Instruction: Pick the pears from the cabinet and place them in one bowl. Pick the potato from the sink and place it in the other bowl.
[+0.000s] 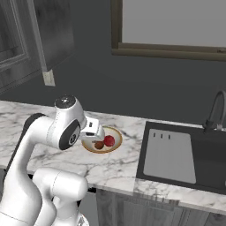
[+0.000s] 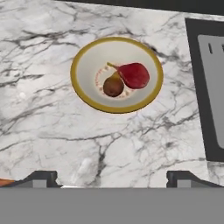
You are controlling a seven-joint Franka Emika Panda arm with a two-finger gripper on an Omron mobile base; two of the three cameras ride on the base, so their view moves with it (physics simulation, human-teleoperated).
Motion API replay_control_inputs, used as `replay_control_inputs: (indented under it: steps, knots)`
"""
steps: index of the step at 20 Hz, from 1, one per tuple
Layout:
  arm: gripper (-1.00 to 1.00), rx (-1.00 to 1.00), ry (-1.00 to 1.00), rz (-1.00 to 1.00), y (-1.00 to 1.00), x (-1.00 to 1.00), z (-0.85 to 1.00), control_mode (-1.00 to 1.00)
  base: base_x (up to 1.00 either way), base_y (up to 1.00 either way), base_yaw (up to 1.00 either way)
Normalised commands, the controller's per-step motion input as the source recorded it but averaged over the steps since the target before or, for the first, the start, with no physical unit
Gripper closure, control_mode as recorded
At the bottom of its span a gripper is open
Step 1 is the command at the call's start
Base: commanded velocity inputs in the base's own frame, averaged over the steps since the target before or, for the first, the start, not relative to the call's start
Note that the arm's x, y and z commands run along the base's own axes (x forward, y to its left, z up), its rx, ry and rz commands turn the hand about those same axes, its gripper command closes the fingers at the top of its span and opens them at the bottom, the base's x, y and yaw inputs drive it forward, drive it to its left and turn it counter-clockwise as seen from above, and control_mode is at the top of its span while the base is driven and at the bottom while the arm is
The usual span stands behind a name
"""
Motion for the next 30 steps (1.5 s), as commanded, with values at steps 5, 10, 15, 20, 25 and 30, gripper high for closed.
replay_control_inputs:
  steps: [5, 10, 15, 20, 25, 30]
  knots:
    - [-1.0, 0.05, 0.24, -0.09, 0.0, -0.2, 0.49, -1.0, 0.0, 0.0, 0.0]
    - [-1.0, 0.01, 0.13, -0.14, 0.0, -0.38, 0.21, -1.0, 0.0, 0.0, 0.0]
    - [-1.0, 0.0, 0.0, -0.08, 0.0, -0.58, 0.0, -1.0, 0.0, 0.0, 0.0]
    - [-1.0, 0.0, 0.0, 0.0, 0.0, 0.0, 0.0, -1.0, 0.0, 0.0, 0.0]
    - [-1.0, 0.0, 0.0, 0.0, 0.0, 0.0, 0.0, -1.0, 0.0, 0.0, 0.0]
    - [-1.0, 0.0, 0.0, 0.0, 0.0, 0.0, 0.0, 1.0, -0.89, -0.01, -0.1]
